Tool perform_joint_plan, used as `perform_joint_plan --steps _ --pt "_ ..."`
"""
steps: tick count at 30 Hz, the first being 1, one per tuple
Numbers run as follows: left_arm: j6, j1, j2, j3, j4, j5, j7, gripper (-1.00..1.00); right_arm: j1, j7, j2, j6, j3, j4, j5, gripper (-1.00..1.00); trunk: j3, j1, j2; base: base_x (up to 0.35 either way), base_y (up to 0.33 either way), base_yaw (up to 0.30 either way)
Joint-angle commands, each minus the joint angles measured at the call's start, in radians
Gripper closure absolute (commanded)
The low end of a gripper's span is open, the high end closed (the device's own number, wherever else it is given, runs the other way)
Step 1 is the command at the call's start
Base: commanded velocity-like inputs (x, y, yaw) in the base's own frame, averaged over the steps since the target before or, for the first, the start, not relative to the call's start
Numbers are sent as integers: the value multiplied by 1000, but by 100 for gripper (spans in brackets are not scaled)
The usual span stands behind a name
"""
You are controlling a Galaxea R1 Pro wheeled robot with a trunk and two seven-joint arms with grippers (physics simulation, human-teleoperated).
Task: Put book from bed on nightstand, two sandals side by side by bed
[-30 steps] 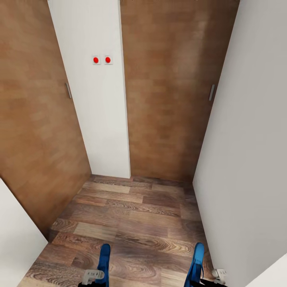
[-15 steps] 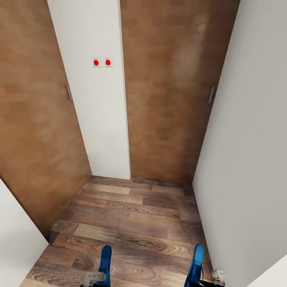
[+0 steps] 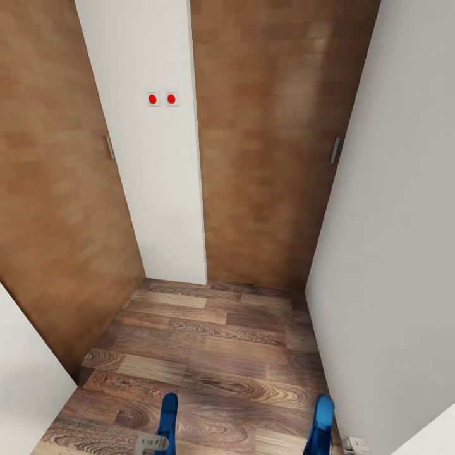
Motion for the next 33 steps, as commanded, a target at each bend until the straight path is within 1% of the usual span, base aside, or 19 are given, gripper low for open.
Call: perform_joint_plan --steps 1,4,6,9,11,18,28,33 --pt "-4 -1 1 -8 2 8 0 100 -2 -11 1 -15 9 5 -7 100 -1 0 0 0 0 0" --pt "-4 -1 1 -7 3 9 0 100 -1 -30 15 -32 9 7 -5 100 -1 0 0 0 0 0" --pt "-4 -1 1 -7 7 9 0 100 0 -33 19 -36 9 8 -4 100 -1 0 0 0 0 0" --pt "-8 -1 2 -7 43 9 0 100 0 -35 22 -43 9 8 -2 100 -1 0 0 0 0 0" --pt "-25 -1 0 -8 60 8 0 100 0 -35 23 -45 9 8 -1 100 5 -8 14 0 0 0" --pt "-30 -1 -11 -8 79 9 2 100 0 -34 23 -44 8 8 -1 100 27 -35 63 0 0 0" --pt "-33 -1 -12 -7 80 13 2 100 0 -35 23 -44 8 8 -1 100 27 -35 63 0 0 1" --pt "-33 -1 -12 -7 80 13 2 100 0 -35 23 -44 8 8 -1 100 27 -35 63 0 0 189"
